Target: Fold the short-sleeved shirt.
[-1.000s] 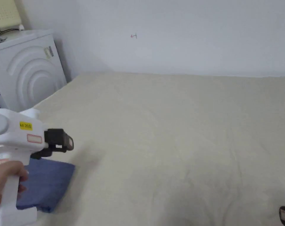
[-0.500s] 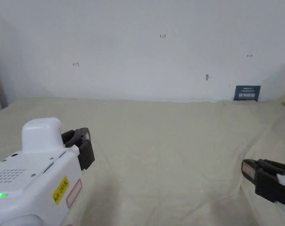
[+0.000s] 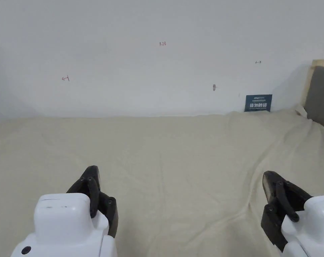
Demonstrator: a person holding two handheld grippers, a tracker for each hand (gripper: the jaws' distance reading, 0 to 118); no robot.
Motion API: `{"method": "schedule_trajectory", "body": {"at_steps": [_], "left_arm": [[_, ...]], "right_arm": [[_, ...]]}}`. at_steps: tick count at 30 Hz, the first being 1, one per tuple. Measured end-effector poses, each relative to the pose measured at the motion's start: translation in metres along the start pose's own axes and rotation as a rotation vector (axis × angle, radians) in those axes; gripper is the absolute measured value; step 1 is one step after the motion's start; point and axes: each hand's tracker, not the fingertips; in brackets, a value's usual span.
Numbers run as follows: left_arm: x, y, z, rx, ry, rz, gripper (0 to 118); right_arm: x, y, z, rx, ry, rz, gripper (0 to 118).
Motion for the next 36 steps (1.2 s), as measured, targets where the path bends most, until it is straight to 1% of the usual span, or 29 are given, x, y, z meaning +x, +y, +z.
{"method": "schedule_trajectory", "body": {"at_steps": [2,4,8,9,10,11,12,13,14,15,16,17,18,21,25,29,32,36], "left_arm": [[0.001,0.001,0.0,0.021,0.015,-0.03,0],[0.001,0.002,0.0,0.024,0.026,-0.032,0],[-0.004,0.003,-0.004,0.014,0.025,-0.004,0],[-0.005,0.004,-0.006,0.003,0.014,-0.001,0],[-0.006,0.004,-0.006,-0.002,0.006,-0.001,0],[-0.007,0.005,-0.006,-0.003,-0.006,-0.003,2],[-0.008,0.005,-0.006,0.0,-0.016,-0.002,11],[-0.009,0.005,-0.006,0.007,-0.027,0.003,30],[-0.009,0.006,-0.005,0.006,-0.048,0.015,55],[-0.01,0.007,-0.008,-0.018,-0.086,0.029,90],[-0.01,0.007,-0.01,-0.033,-0.1,0.035,110],[-0.01,0.007,-0.011,-0.032,-0.081,0.029,118],[-0.009,0.01,-0.007,0.001,-0.05,0.006,118],[-0.007,0.018,-0.005,-0.021,-0.021,-0.001,118],[-0.007,0.012,-0.008,-0.015,0.032,-0.027,118],[-0.006,0.012,-0.011,-0.016,0.029,-0.056,118],[-0.004,0.009,-0.012,-0.016,0.023,-0.08,118],[-0.001,0.008,-0.014,-0.034,0.007,-0.076,118]], "right_arm": [[0.001,0.001,-0.001,-0.001,-0.023,-0.007,0],[0.001,0.002,-0.002,0.001,-0.034,-0.009,0],[0.001,0.009,0.0,0.02,-0.038,-0.013,0],[0.0,0.011,0.001,0.028,-0.032,-0.011,8],[0.0,0.013,0.002,0.035,-0.02,-0.011,21],[0.0,0.014,0.002,0.038,-0.006,-0.014,42],[-0.001,0.014,0.0,0.037,-0.001,-0.016,76],[-0.002,0.015,-0.001,0.036,-0.003,-0.016,94],[-0.004,0.015,0.001,0.042,-0.016,-0.014,100],[-0.005,0.016,0.0,0.047,-0.03,-0.011,100],[-0.006,0.016,-0.002,0.042,-0.034,-0.005,100],[-0.007,0.016,-0.003,0.035,-0.033,-0.003,100],[-0.008,0.016,-0.004,0.025,-0.033,-0.003,100],[-0.009,0.017,-0.008,0.005,-0.037,-0.009,100],[-0.01,0.018,-0.009,0.006,-0.068,0.012,100],[-0.008,0.02,-0.008,0.01,-0.071,0.013,100],[-0.008,0.02,-0.01,0.001,-0.07,-0.003,100],[-0.009,0.02,-0.012,-0.005,-0.068,-0.002,100]]}}
